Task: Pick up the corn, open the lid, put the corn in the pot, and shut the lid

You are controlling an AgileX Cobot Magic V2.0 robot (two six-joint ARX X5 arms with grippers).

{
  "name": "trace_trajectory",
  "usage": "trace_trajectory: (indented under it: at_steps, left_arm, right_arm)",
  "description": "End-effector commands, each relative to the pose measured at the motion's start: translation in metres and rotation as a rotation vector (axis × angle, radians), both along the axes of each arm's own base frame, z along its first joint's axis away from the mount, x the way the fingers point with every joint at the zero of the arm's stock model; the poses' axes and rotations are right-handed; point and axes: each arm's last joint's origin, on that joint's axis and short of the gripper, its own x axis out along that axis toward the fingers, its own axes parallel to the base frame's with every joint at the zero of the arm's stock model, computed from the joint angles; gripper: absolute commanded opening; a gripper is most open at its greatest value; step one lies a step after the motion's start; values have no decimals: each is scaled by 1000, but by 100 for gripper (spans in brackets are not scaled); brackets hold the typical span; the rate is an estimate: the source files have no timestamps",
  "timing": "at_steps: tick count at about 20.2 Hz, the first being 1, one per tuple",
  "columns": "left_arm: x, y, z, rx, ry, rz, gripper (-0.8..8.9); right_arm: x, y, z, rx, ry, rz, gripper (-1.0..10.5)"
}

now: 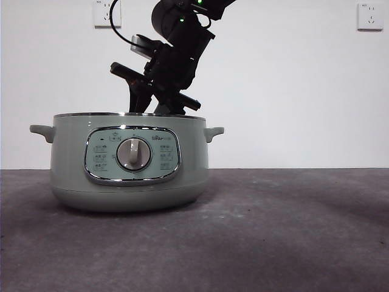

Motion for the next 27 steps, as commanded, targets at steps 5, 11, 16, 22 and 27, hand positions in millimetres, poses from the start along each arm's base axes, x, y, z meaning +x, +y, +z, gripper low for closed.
trace_trajectory:
  at_steps: [5,11,16,22,27]
  left_arm:
    - [-4,0,6,-16,-66,-24,-8]
    - [-5,0,3,-11,-39,-24,-8]
    - [-5,0,2,-5,-22,-25,-8]
    - [-6,0,0,12,-2,-29,-8]
    - [-5,0,0,15,-2,-30,-8]
  right_arm:
    - [-2,12,-33,-84,46,43,-13]
    - [-10,19,-41,-156,40,70,-12]
    - [-19,19,-44,-232,62,110,295]
    - [-19,22,-25,-237,4,87,477]
    - [-29,11,72,-125,-153,30,475]
